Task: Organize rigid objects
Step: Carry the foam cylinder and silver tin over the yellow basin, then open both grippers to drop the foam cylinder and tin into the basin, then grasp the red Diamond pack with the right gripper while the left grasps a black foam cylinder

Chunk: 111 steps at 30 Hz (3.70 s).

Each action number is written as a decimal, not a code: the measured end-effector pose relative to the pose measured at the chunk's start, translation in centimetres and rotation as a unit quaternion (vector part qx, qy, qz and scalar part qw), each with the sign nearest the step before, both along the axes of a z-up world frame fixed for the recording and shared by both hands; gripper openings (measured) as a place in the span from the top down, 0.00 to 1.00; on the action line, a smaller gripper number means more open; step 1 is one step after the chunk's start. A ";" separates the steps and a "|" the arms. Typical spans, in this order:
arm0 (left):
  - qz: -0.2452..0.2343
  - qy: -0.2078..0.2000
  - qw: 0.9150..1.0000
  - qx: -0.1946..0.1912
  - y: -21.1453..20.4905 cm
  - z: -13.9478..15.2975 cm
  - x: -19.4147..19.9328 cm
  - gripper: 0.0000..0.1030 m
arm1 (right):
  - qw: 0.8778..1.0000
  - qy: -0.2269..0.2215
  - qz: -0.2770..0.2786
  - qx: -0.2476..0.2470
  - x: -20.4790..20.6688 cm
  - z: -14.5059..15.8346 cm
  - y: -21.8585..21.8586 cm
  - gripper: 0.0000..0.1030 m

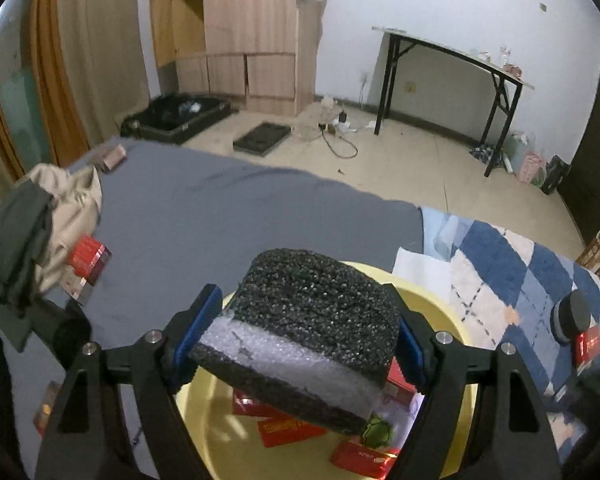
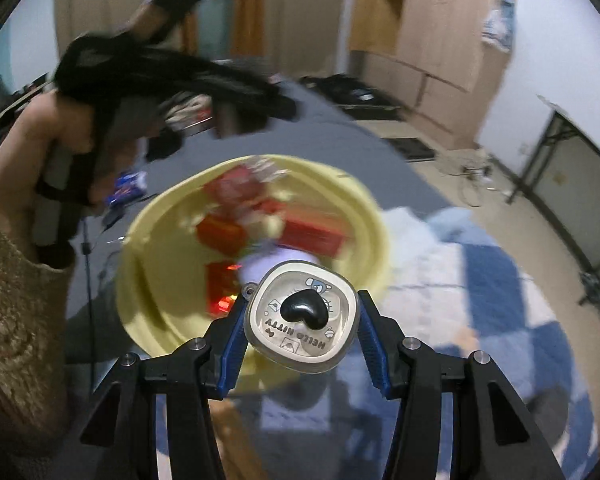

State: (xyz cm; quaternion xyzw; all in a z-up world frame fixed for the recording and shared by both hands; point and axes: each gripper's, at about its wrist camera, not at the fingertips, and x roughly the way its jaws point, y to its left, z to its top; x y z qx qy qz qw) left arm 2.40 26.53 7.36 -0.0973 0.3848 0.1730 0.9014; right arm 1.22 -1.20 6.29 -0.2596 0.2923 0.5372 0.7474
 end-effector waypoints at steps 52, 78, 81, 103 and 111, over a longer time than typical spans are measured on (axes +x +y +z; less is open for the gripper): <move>-0.225 -0.084 0.969 -0.061 -17.5 4.1 4.0 0.00 | 0.938 0.005 -0.330 0.101 5.9 1.5 -19.6 0.00; -0.276 0.003 0.955 -0.108 -28.5 -7.4 11.0 0.00 | 0.910 0.050 -0.410 -0.022 12.8 -7.4 -19.3 0.00; -0.279 -0.001 0.955 -0.100 -28.6 -7.3 11.0 0.00 | 0.910 0.031 -0.413 -0.034 13.1 -8.4 -18.9 0.00; -0.279 0.003 0.955 -0.103 -28.2 -7.4 11.0 0.00 | 0.920 0.064 -0.387 -0.012 14.4 -9.4 -20.5 0.12; -0.294 -0.002 0.951 -0.090 -30.0 -7.4 10.9 0.00 | 0.896 0.025 -0.442 -0.008 15.1 -8.1 -24.2 0.12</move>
